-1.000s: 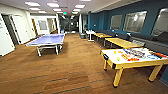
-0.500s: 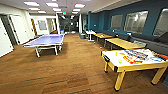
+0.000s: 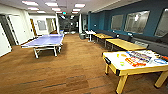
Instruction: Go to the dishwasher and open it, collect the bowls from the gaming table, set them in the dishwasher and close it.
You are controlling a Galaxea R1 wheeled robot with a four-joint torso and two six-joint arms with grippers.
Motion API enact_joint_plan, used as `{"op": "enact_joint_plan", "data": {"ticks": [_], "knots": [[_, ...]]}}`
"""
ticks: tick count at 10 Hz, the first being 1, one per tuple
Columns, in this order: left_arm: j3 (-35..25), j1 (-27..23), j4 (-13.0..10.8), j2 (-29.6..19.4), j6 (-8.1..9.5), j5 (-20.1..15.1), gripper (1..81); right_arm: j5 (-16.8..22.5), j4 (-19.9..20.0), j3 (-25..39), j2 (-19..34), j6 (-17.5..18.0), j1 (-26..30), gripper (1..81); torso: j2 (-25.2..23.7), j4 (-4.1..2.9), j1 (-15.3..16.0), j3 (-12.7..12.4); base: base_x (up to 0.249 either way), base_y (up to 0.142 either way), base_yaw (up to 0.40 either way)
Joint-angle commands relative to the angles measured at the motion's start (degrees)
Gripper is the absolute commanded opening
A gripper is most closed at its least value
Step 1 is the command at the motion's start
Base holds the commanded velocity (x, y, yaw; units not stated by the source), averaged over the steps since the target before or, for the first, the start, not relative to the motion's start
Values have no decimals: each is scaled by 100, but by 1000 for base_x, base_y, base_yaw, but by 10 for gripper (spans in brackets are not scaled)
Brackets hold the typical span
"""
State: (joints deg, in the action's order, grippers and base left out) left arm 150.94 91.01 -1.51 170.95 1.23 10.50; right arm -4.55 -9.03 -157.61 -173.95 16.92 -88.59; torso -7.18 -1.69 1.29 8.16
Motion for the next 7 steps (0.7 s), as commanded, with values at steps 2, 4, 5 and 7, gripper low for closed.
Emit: {"op": "enact_joint_plan", "data": {"ticks": [2,4,5,7], "knots": [[-12,-193,-51,9,-53,-276,811,261,15,12,15,-22,258,811,2,0,0,0,190,0,0],[-12,-193,-51,-8,-53,-276,811,261,16,21,15,-22,267,811,2,0,2,0,173,0,0],[-12,-193,-51,1,-53,-276,811,261,16,21,15,-22,275,811,2,0,2,0,161,0,0],[-12,-193,-60,1,-62,-276,811,270,16,12,15,-22,267,811,2,0,2,0,69,0,0]]}}
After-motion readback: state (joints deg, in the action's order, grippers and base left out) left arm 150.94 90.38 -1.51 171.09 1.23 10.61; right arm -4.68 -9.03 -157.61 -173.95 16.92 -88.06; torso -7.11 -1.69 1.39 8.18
